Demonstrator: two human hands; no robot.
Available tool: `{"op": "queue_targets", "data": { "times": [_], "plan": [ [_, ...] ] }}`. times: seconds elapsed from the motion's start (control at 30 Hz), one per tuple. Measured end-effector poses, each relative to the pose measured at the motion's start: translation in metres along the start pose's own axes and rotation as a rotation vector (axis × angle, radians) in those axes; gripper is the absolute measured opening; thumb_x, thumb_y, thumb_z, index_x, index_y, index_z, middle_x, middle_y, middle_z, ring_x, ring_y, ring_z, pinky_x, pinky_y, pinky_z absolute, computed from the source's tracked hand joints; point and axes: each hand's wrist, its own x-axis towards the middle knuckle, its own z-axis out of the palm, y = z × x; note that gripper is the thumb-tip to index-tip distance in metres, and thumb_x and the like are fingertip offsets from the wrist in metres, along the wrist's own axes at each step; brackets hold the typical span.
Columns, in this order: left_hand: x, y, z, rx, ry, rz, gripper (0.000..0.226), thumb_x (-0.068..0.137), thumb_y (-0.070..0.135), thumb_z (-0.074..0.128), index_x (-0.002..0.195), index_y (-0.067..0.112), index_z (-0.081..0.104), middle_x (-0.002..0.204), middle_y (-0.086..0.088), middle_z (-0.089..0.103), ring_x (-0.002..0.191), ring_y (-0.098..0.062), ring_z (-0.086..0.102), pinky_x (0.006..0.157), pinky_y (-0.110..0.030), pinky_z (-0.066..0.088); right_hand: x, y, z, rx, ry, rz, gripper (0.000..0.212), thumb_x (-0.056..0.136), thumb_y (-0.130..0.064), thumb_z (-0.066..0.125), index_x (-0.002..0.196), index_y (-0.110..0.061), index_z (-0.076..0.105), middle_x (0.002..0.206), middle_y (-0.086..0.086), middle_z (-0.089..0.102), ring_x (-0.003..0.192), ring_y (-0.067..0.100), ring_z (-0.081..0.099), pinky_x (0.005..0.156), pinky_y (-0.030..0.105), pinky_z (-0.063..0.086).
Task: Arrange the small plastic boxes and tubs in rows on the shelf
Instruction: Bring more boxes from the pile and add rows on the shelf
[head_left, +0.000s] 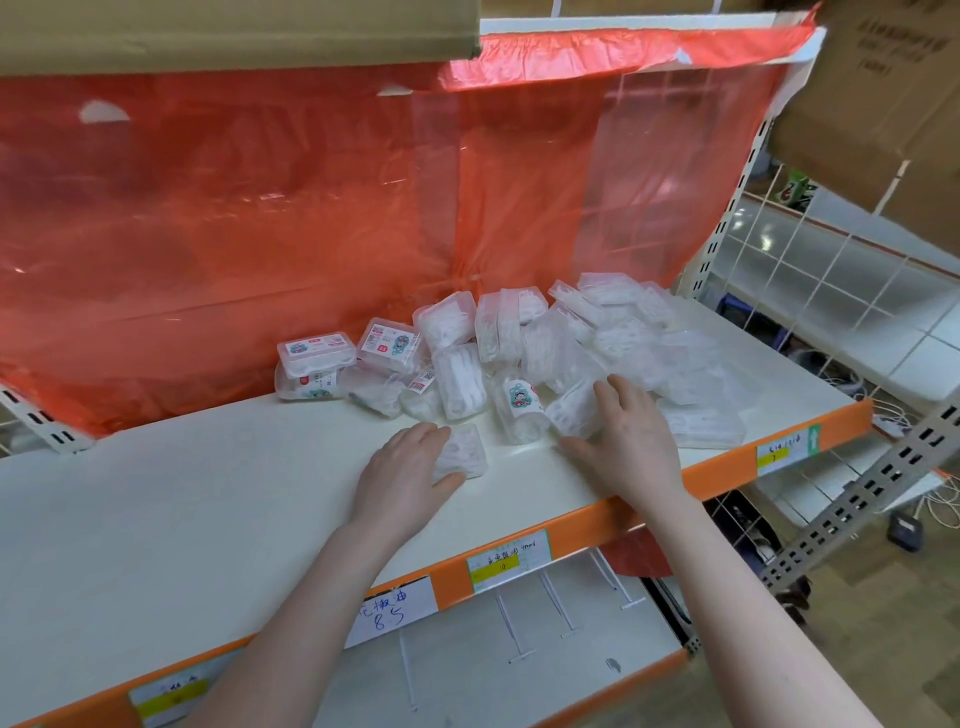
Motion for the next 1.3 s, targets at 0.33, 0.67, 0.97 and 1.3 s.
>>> {"op": "queue_targets", "data": {
  "times": [0.33, 0.67, 0.97, 1.3],
  "plan": [
    [-0.012, -0.005, -0.002, -0.03, 0.032, -0.023, 0.057, 0.087, 0.045, 0.058, 0.137, 0.022, 0.044, 0.135, 0.006, 0.047, 0.124, -0.014, 0.041, 0.096, -0.025, 0.033, -0.029, -0.007, 0.005, 0.025, -0.076, 0.004, 0.031, 0.078, -0.019, 0.07, 0.1, 0.002, 0.063, 0.103, 0.016, 0.06, 0.097, 0.035, 0.054, 0.078, 0.041, 0.044],
    [0.007, -0.002, -0.015, -0.021, -0.103, 0.039, 0.064, 0.086, 0.042, 0.059, 0.142, 0.021, 0.036, 0.145, 0.005, 0.039, 0.131, -0.014, 0.035, 0.1, -0.026, 0.032, 0.002, -0.001, -0.005, 0.113, -0.273, -0.127, 0.052, 0.078, -0.04, 0.07, 0.115, -0.006, 0.058, 0.125, 0.006, 0.055, 0.113, 0.025, 0.052, 0.09, 0.037, 0.042],
    [-0.005, -0.004, -0.015, -0.068, -0.126, 0.002, 0.065, 0.082, 0.044, 0.062, 0.14, 0.023, 0.039, 0.138, 0.005, 0.044, 0.126, -0.015, 0.04, 0.097, -0.026, 0.033, -0.004, -0.011, -0.007, 0.12, -0.305, -0.096, 0.054, 0.073, -0.047, 0.071, 0.111, -0.009, 0.06, 0.11, 0.004, 0.056, 0.106, 0.023, 0.052, 0.084, 0.034, 0.043],
    [-0.009, 0.006, -0.023, -0.031, -0.263, -0.07, 0.066, 0.075, 0.045, 0.065, 0.133, 0.021, 0.041, 0.127, 0.002, 0.047, 0.121, -0.018, 0.042, 0.094, -0.031, 0.04, -0.008, -0.027, -0.006, 0.112, -0.404, -0.122, 0.059, 0.077, -0.043, 0.065, 0.126, -0.013, 0.049, 0.123, 0.004, 0.052, 0.116, 0.023, 0.046, 0.094, 0.031, 0.037]
  ]
}}
